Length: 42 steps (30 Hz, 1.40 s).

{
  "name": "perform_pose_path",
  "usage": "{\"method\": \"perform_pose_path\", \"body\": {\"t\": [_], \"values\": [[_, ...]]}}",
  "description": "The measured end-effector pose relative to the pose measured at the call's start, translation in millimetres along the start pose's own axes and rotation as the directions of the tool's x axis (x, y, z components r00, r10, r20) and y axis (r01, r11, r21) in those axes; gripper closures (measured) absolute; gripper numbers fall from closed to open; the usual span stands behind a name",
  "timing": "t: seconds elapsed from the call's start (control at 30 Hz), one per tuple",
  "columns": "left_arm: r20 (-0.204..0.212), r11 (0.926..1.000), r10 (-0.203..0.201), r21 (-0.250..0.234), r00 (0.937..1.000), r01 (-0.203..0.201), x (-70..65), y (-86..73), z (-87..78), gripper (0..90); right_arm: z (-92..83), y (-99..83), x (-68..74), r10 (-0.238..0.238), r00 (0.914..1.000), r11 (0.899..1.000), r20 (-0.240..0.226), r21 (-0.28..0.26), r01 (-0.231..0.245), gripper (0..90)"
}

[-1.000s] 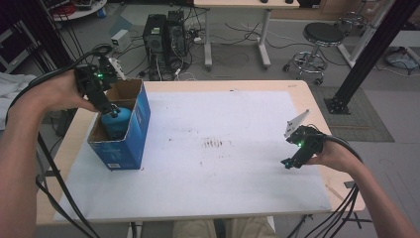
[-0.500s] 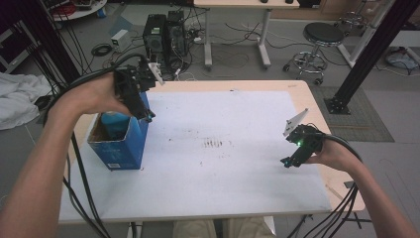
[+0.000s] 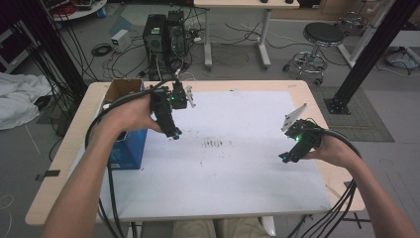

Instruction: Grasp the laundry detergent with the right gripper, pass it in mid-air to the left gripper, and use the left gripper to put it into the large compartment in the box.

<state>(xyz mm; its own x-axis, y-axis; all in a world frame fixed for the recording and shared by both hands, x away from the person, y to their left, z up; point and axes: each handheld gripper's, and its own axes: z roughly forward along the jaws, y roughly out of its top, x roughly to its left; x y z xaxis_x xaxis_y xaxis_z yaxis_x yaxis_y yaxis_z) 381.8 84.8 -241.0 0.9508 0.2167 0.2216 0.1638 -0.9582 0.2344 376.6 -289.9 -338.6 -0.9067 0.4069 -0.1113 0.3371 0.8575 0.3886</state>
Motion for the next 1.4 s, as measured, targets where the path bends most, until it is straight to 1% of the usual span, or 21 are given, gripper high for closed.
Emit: {"method": "perform_pose_path", "body": {"t": [0.13,0.2,0.3,0.37,0.5,0.63,0.9,0.97,1.07,1.27,1.4], "values": [[0.022,0.9999,0.007,-0.008,0.9997,-0.007,-7.4,6.9,19.0,16.4,-1.9,2.4,-0.8,0.004,1.0,1.0,0.006,-0.007,-0.004,13.0],[0.032,1.0,0.001,-0.002,0.9995,-0.001,-9.0,8.5,27.9,16.3,-2.5,3.2,-0.9,0.001,1.0,1.0,0.008,-0.01,-0.001,13.0],[0.04,1.0,-0.003,0.008,0.9992,0.003,-10.0,9.8,38.2,16.4,-3.2,3.6,-0.9,0.001,0.9999,1.0,0.01,-0.008,-0.001,13.0],[0.044,0.9999,-0.007,0.013,0.999,0.006,-10.1,10.2,42.3,16.4,-3.4,3.6,-0.9,0.001,0.9999,1.0,0.012,-0.007,-0.001,13.0],[0.046,0.9998,-0.009,0.016,0.9989,0.008,-9.9,11.1,45.9,16.4,-4.0,3.6,-1.1,0.002,0.9999,1.0,0.013,-0.006,-0.002,13.0],[0.041,0.9994,-0.009,0.035,0.9991,0.008,-9.8,11.1,49.2,16.4,-4.5,5.0,-1.4,-0.003,0.9999,1.0,0.016,-0.01,0.003,13.0],[0.055,0.999,-0.018,0.042,0.9983,0.016,-11.4,8.2,56.6,16.4,-5.7,6.8,-1.0,-0.008,0.9998,1.0,0.021,-0.012,0.008,13.0],[0.053,0.9988,-0.022,0.044,0.9984,0.02,-11.4,7.2,59.4,16.4,-5.9,6.9,-0.9,-0.007,0.9997,1.0,0.022,-0.013,0.008,13.0],[0.059,0.9977,-0.037,0.059,0.9976,0.034,-11.8,4.2,68.2,16.4,-7.7,7.6,-0.4,-0.01,0.9996,1.0,0.025,-0.02,0.01,13.0],[0.077,0.9977,-0.038,0.059,0.9963,0.033,-15.1,3.7,74.9,16.4,-8.5,7.7,-0.3,-0.011,0.9995,1.0,0.028,-0.019,0.012,13.0],[0.072,0.998,-0.038,0.053,0.9967,0.034,-15.6,3.8,74.1,16.4,-9.2,7.4,0.3,-0.009,0.9995,1.0,0.03,-0.021,0.009,13.0]]}}
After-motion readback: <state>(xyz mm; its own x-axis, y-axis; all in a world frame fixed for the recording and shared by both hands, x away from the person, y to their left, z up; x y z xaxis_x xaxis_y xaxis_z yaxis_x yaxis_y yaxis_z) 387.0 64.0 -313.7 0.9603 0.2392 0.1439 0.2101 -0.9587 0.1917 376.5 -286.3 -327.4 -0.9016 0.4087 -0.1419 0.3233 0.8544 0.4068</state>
